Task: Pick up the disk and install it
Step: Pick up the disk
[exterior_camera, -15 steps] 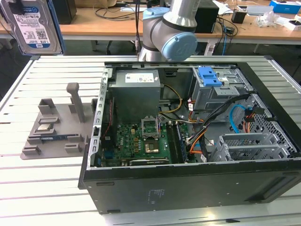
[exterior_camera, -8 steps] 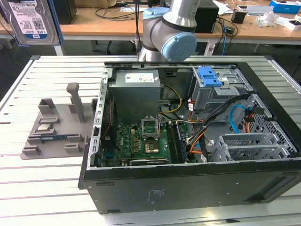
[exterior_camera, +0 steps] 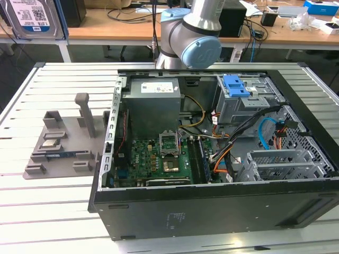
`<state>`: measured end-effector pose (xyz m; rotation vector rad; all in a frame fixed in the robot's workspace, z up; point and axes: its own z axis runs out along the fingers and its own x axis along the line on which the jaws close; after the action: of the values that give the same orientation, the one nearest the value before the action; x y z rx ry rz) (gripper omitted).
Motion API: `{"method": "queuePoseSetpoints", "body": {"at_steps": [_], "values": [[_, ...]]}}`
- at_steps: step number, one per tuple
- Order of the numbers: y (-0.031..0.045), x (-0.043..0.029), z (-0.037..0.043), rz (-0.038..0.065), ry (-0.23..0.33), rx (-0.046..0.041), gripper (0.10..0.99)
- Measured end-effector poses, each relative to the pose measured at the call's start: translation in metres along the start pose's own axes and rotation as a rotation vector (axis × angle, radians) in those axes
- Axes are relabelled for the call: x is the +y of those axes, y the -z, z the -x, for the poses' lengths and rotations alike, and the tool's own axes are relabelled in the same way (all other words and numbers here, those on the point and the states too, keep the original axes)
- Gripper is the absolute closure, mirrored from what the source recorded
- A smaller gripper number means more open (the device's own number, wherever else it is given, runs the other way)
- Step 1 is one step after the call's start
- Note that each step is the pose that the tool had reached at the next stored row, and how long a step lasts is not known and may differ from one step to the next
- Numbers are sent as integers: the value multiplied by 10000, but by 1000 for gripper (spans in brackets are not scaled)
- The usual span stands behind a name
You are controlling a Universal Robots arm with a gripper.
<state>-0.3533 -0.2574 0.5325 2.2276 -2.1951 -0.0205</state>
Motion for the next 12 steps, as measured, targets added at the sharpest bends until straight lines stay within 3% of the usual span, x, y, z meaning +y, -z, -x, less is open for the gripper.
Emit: {"method": "queuePoseSetpoints", "body": {"at_steps": [5,12], "values": [[116,2,15,-1,0,-1,722],[337,6,45,0,1,0,722]]}}
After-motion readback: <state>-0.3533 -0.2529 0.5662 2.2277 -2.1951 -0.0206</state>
